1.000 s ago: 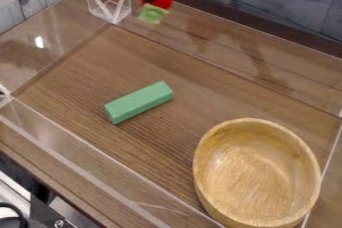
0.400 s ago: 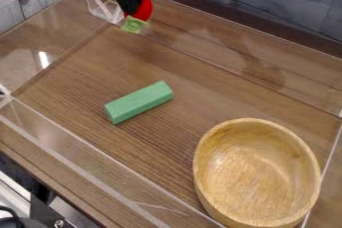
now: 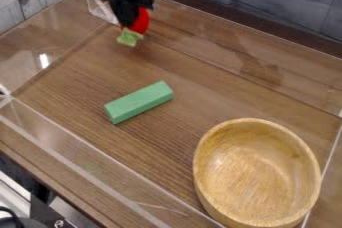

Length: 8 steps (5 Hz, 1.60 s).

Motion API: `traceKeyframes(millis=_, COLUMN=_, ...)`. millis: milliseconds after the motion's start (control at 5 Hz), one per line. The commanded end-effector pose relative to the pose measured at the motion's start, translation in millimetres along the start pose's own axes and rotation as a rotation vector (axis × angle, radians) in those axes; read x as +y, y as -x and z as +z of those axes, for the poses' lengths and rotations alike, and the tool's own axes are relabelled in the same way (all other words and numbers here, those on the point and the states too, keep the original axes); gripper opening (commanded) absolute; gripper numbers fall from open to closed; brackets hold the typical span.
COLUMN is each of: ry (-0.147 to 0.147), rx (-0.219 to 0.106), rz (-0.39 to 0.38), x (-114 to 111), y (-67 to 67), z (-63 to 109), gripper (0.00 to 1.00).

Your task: Move the red fruit to the left

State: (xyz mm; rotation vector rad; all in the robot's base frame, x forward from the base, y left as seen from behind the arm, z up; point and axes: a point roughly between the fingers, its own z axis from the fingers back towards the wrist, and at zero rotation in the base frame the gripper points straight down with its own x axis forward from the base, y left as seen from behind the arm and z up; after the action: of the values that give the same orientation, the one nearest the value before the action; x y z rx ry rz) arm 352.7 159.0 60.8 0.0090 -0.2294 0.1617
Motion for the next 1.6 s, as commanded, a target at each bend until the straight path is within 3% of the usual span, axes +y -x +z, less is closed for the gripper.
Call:
traceKeyframes(millis=0, ry=-0.024, rx=-0.062, rz=-0.017, x=13.8, y=-19.2, z=11.6, gripper=1.00)
traceKeyframes(millis=400, ry=-0.031, rx=-0.044, rz=0.041, x=23.4, y=-25.9, z=-3.6, gripper=1.00)
traceKeyframes(millis=600, ry=-0.037, rx=-0.036, rz=0.054, x=18.1, y=-24.3, z=-16.8, gripper=1.00)
traceKeyframes(millis=800, ry=-0.039, rx=-0.031, rz=0.068, x=12.9, y=-20.9, z=-25.7, gripper=0.00)
traceKeyframes(millis=1000, ry=-0.032, rx=-0.017, rz=0.117, x=11.8, y=-21.3, z=-17.1, gripper=0.00)
traceKeyframes(millis=1200, ry=-0.023, rx=0.003, rz=0.089, x=14.1, y=-21.5, z=-22.6, gripper=1.00)
traceKeyframes(millis=1400, ry=-0.009, rx=0.023, rz=0.063, x=15.6, y=-21.7, z=-27.1, gripper=1.00)
